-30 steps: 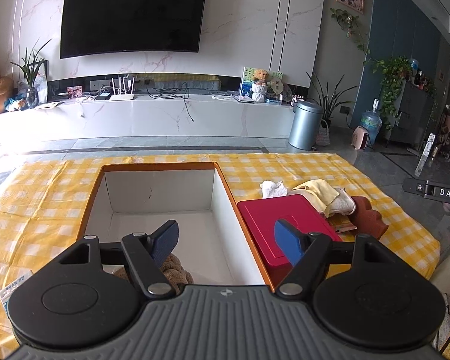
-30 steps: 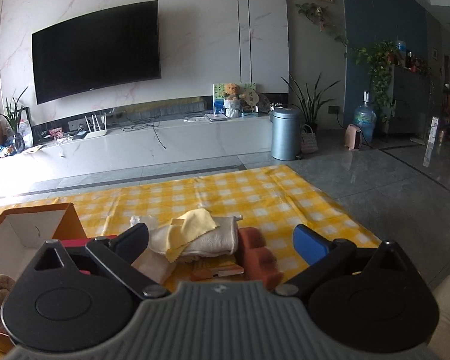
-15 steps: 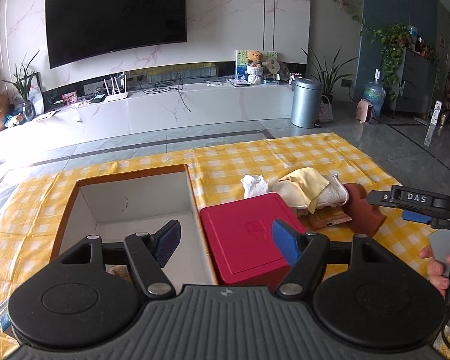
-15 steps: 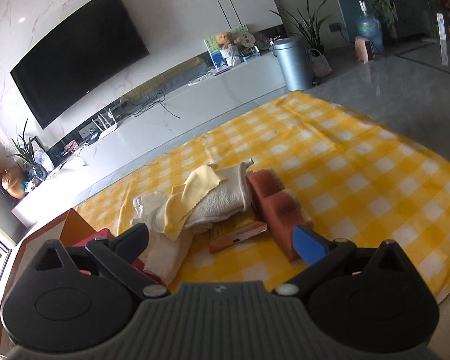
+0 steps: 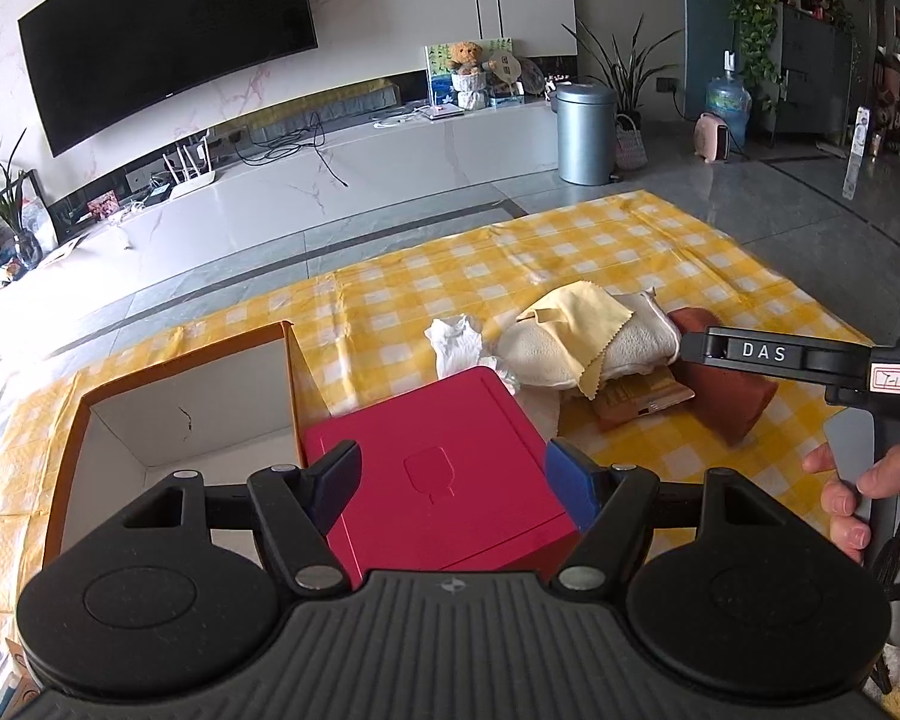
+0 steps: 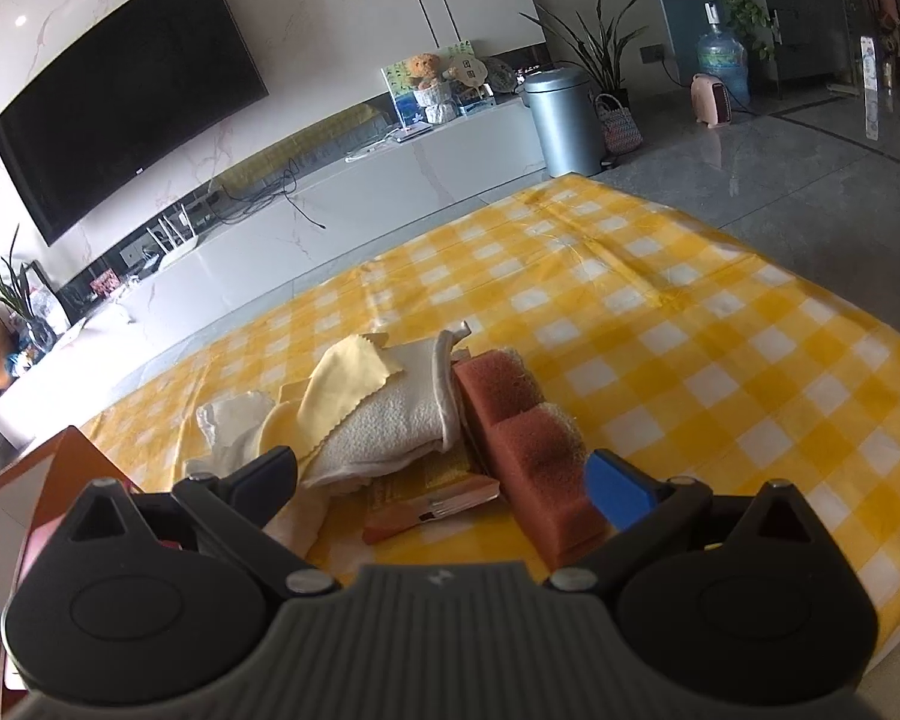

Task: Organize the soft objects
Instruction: 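Grasp the orange sponge with the right tool while the left tool moves to the pile, then grasp the yellow cloth with the left tool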

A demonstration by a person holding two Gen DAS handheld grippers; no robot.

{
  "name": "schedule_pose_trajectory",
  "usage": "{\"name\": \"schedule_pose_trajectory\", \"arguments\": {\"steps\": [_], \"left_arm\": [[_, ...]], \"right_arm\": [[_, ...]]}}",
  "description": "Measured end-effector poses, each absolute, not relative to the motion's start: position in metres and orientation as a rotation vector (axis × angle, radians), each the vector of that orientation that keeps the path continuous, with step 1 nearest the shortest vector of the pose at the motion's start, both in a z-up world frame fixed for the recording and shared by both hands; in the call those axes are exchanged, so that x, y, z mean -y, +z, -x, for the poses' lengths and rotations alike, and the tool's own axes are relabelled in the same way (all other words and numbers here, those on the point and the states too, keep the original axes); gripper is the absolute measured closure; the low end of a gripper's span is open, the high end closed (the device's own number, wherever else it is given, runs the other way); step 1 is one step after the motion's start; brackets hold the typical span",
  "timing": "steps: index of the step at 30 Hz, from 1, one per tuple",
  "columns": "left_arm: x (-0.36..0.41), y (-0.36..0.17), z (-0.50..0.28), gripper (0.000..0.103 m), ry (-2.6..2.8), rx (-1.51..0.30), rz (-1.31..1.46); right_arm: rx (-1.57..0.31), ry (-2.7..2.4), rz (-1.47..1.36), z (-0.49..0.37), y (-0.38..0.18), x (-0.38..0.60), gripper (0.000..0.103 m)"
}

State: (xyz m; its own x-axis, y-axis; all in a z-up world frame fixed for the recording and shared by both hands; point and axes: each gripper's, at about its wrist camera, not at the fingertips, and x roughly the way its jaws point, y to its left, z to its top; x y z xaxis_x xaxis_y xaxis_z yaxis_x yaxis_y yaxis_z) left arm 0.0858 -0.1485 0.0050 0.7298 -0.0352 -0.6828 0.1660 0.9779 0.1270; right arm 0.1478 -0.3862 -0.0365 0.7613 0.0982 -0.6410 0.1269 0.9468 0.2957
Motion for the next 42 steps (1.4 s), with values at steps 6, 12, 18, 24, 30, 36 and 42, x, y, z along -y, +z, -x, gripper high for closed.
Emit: {"name": "schedule_pose_trajectory", "arguments": {"steps": [6,12,18,24,30,36,42], "left_arm": [[0.154,0.001,-0.088,0.020,-0.102,-0.760,-0.234],[0.161,0.004,-0.086,0.020,-0.095,-0.735,-0.306],[0.169,0.006,-0.084,0.020,-0.116,-0.706,-0.361],[0.179,0.006,-0.100,0.020,-0.143,-0.697,-0.360],[0.203,0.010,-0.133,0.020,-0.253,-0.688,-0.372],[0.229,-0.003,-0.174,0.016,-0.413,-0.676,-0.424],[0.243,-0.032,-0.217,0.015,-0.498,-0.769,-0.428]], "right_arm": [[-0.739,-0.086,-0.191,-0.163,-0.048,0.385,0.002],[-0.835,-0.089,-0.008,-0.179,-0.068,0.383,0.003],[-0.887,-0.088,0.069,-0.188,-0.077,0.382,0.051],[-0.876,-0.057,0.021,-0.179,-0.069,0.386,0.071],[-0.876,-0.068,-0.055,-0.173,-0.066,0.397,0.071],[-0.877,-0.062,-0.082,-0.172,-0.067,0.398,0.071],[-0.871,-0.015,-0.039,-0.172,-0.066,0.384,0.071]]}}
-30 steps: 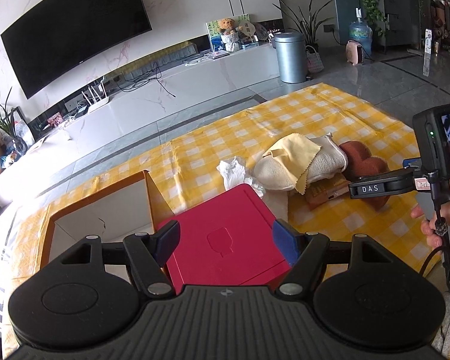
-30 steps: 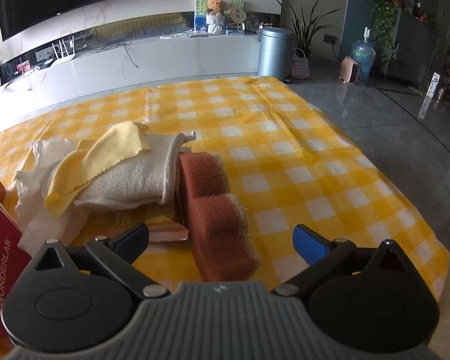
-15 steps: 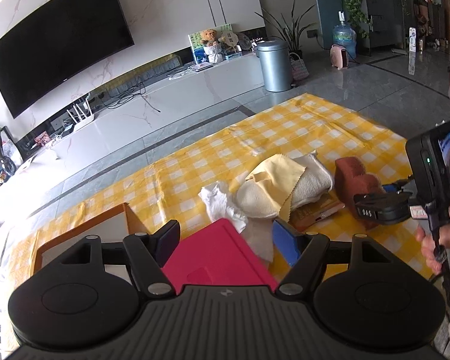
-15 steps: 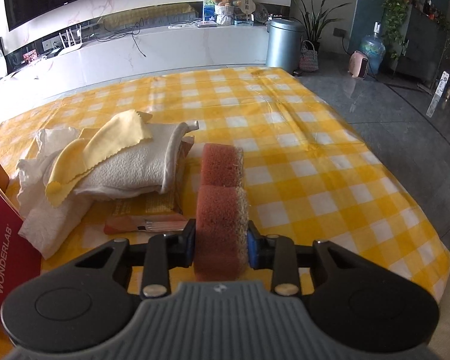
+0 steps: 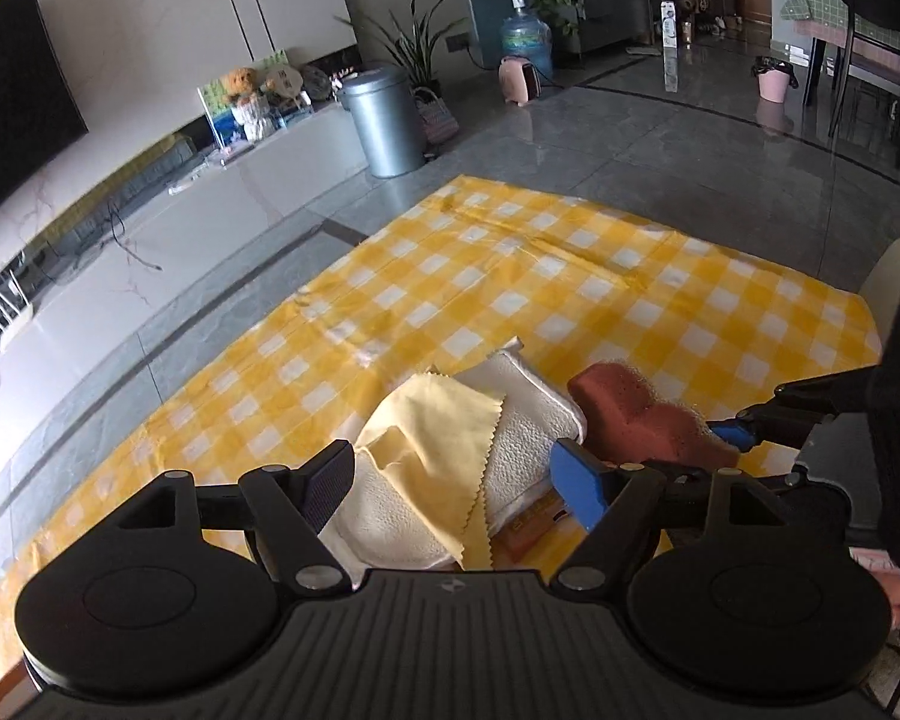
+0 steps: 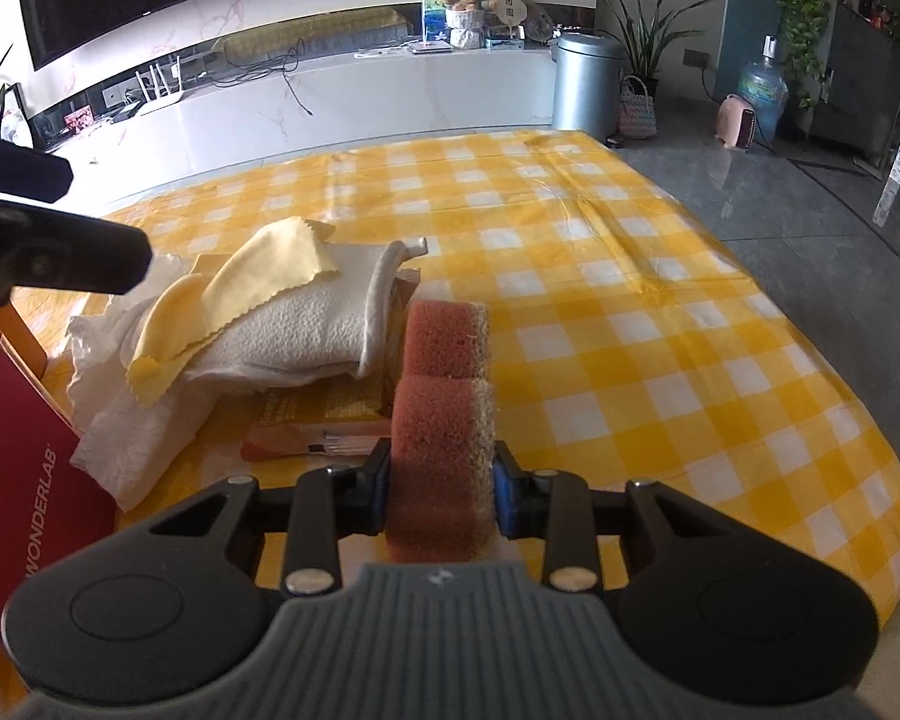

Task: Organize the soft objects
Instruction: 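Grasp the yellow cloth with the left tool, then carry the sponge with right tool while left tool carries yellow cloth to box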

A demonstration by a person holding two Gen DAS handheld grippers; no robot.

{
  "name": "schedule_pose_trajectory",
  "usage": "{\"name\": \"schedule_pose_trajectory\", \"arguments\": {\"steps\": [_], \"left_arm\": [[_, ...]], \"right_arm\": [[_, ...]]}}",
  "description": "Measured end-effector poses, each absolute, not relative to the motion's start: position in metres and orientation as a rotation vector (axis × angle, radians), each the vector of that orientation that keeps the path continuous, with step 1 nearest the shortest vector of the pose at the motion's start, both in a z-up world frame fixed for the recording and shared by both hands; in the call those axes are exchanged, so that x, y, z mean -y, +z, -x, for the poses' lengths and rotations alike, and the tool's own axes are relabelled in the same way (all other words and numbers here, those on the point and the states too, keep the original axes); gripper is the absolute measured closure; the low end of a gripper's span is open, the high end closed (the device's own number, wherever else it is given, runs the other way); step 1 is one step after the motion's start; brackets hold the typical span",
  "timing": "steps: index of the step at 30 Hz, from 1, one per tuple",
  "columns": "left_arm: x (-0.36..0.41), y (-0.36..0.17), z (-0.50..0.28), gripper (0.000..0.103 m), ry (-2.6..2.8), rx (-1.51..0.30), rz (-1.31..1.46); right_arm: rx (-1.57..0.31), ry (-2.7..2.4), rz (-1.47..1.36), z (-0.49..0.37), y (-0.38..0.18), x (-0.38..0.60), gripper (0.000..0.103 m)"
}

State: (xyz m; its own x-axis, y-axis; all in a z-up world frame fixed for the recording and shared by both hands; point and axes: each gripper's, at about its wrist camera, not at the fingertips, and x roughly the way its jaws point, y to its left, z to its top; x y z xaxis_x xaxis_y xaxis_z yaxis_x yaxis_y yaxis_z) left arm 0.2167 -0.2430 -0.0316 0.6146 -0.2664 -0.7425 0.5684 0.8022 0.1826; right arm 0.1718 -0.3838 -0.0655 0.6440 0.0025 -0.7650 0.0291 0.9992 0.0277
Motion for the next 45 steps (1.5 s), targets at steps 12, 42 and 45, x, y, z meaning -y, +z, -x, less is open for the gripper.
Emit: {"name": "schedule_pose_trajectory", "arguments": {"steps": [12,42,45], "left_arm": [[0.250,-0.084,-0.275,0.023,-0.347,-0.952,-0.293],[0.223,-0.009,-0.211,0.100,-0.418,-0.885,-0.157],[0.220,0.001,-0.202,0.100,-0.422,-0.858,-0.143]], "right_arm": [[-0.886,-0.026,-0.088,-0.172,-0.070,0.394,0.071],[-0.823,-0.113,-0.136,-0.158,-0.056,0.412,0.071],[-0.790,-0.134,-0.192,-0.153,-0.050,0.422,0.071]]}}
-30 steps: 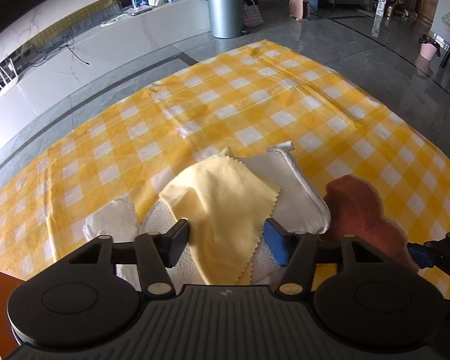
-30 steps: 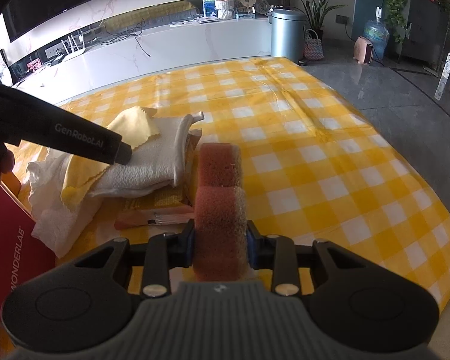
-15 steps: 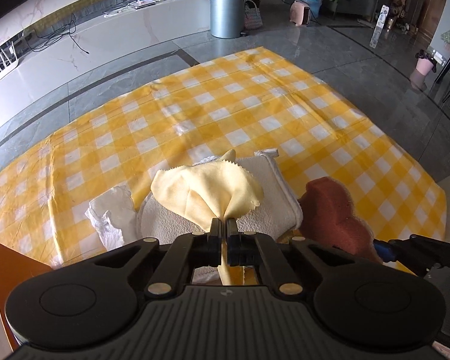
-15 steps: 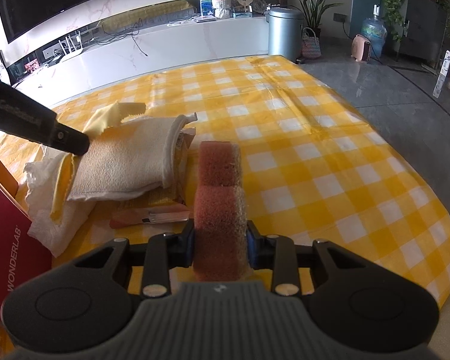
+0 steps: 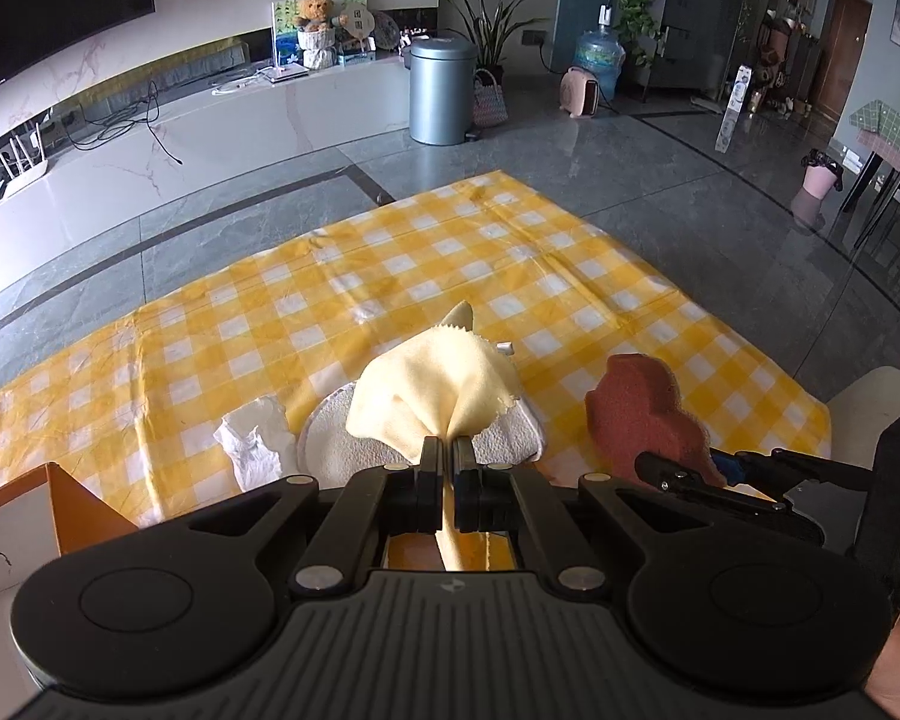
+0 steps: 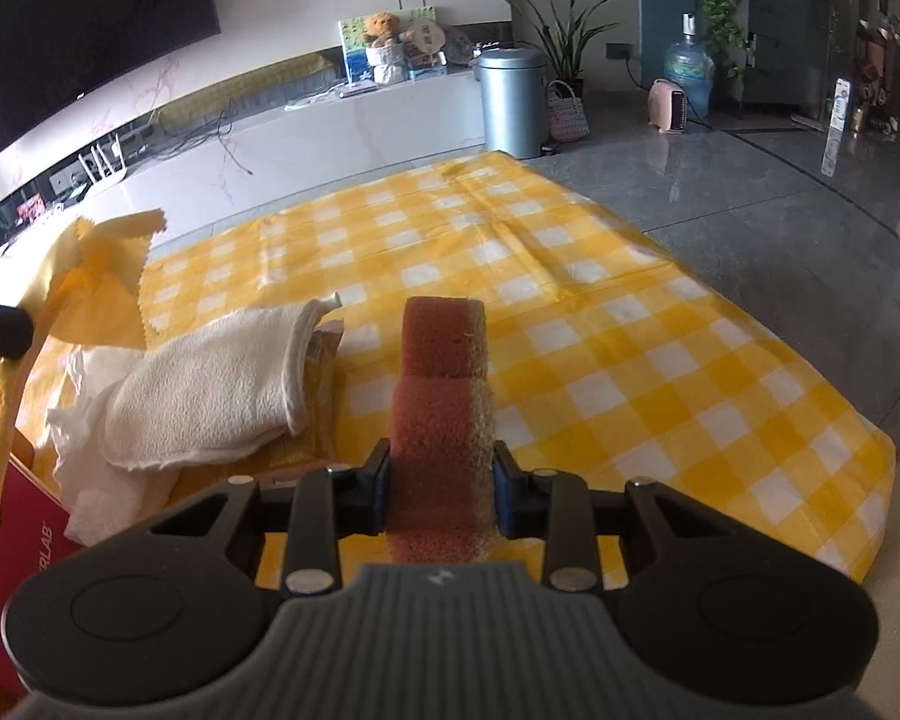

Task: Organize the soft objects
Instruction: 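Carry the sponge with right tool while left tool carries yellow cloth to box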

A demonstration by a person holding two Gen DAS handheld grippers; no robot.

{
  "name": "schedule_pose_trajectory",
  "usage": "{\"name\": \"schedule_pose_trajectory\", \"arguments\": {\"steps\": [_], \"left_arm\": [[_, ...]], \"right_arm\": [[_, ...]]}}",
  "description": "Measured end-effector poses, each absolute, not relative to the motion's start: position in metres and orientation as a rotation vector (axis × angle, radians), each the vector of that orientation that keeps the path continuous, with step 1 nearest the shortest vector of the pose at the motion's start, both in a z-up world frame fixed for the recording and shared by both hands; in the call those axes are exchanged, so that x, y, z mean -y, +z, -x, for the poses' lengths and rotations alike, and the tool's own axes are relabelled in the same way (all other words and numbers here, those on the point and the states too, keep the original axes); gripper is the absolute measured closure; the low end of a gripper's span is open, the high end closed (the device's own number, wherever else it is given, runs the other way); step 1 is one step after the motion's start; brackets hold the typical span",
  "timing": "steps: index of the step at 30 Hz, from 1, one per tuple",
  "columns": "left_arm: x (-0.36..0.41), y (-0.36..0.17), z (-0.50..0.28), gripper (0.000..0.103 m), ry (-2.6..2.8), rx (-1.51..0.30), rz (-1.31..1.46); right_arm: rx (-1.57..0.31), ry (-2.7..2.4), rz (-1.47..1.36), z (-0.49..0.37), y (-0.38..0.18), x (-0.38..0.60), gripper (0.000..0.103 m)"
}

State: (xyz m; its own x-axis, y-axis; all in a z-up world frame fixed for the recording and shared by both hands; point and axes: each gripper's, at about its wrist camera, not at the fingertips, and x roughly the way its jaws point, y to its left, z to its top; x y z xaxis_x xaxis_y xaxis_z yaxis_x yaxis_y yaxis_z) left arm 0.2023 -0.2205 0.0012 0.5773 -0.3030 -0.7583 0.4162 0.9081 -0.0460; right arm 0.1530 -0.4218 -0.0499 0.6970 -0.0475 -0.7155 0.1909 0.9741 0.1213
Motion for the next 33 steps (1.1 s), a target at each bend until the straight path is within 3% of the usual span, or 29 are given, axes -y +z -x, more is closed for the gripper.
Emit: {"name": "schedule_pose_trajectory", "arguments": {"steps": [12,23,33], "left_arm": [[0.184,0.046,-0.166,0.100,-0.379,-0.738,-0.128],[0.076,0.068,-0.140,0.100,-0.190,-0.628,-0.011],[-0.002,0.056,-0.115,0.100,-0.046,-0.602,0.095]], "right_arm": [[-0.602,-0.081,-0.278,-0.133,-0.007,0.408,0.071],[-0.398,0.182,-0.426,-0.126,0.030,0.337,0.071],[-0.398,0.490,-0.486,-0.116,0.041,0.262,0.071]]}}
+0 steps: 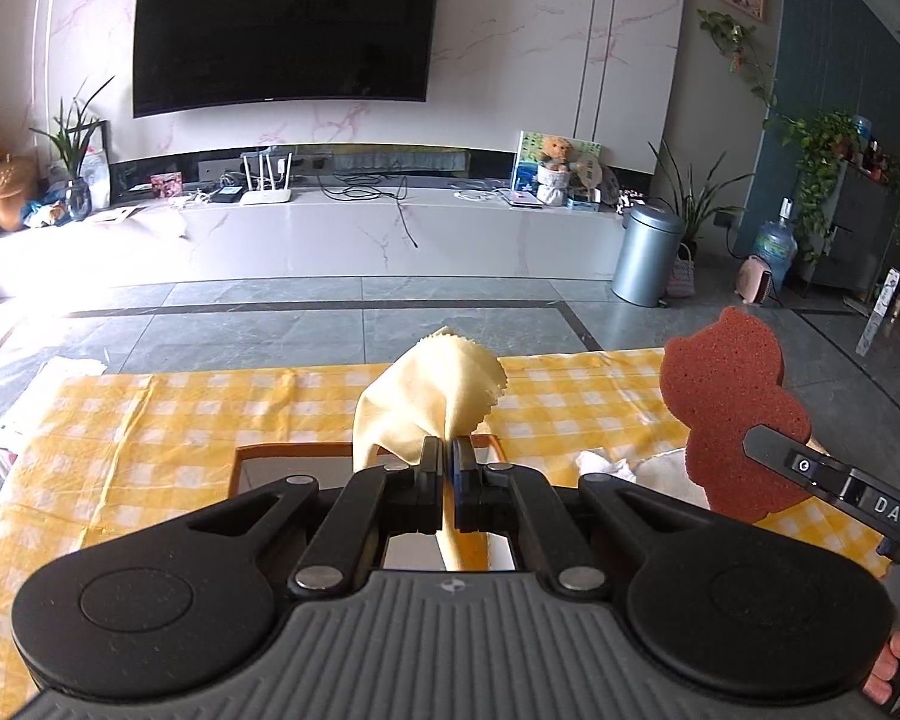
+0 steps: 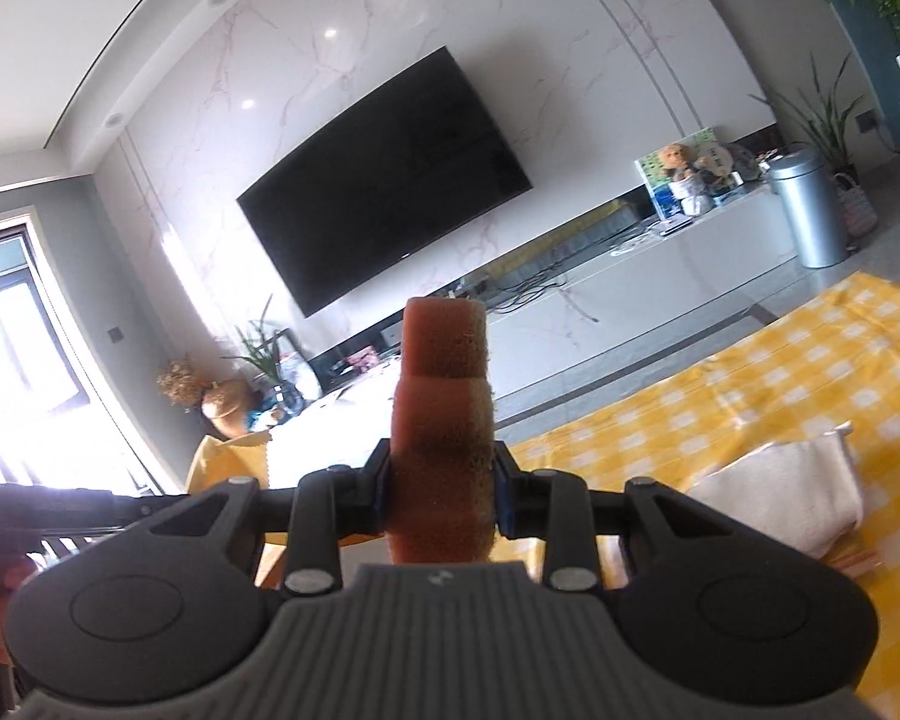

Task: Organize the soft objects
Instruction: 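Carry the sponge with right tool while left tool carries yellow cloth to box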

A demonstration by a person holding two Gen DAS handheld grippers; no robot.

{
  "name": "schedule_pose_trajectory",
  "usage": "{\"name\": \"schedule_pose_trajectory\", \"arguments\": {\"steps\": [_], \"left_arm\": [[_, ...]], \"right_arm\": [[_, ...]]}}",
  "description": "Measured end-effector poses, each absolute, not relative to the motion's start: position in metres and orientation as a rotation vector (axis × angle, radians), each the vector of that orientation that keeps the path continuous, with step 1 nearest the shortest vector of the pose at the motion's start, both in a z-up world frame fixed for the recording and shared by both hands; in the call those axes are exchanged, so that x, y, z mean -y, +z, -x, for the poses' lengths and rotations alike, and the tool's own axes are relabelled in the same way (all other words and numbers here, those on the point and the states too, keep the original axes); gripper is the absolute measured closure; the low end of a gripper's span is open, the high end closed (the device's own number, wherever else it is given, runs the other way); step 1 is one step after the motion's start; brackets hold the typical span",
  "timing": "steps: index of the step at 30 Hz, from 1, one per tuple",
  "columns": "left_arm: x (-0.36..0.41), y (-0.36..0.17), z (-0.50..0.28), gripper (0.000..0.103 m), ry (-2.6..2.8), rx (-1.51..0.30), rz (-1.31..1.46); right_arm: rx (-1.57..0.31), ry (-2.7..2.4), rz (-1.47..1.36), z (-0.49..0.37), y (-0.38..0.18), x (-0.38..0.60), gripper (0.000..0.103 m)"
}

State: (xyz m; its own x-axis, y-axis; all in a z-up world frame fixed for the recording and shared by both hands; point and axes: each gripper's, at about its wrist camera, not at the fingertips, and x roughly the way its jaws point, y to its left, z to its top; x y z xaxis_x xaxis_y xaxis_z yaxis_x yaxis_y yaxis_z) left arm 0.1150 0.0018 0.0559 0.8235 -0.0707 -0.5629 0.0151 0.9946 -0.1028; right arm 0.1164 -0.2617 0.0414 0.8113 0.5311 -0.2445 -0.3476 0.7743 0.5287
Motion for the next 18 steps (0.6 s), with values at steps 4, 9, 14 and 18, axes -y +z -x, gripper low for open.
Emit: {"name": "schedule_pose_trajectory", "arguments": {"steps": [4,9,14,18], "left_arm": [[-0.022,0.043,-0.104,0.100,-0.024,-0.584,0.143],[-0.052,0.024,-0.093,0.100,-0.003,-0.559,0.205],[-0.072,0.006,-0.085,0.100,-0.005,-0.548,0.245],[-0.080,-0.004,-0.083,0.100,-0.005,-0.578,0.264]], "right_arm": [[-0.435,0.582,-0.438,-0.113,0.043,0.227,0.071],[-0.518,0.616,-0.235,-0.103,0.037,0.173,0.071],[-0.530,0.589,0.092,-0.089,0.024,0.115,0.072],[-0.582,0.491,0.289,-0.088,0.004,0.080,0.072]]}}
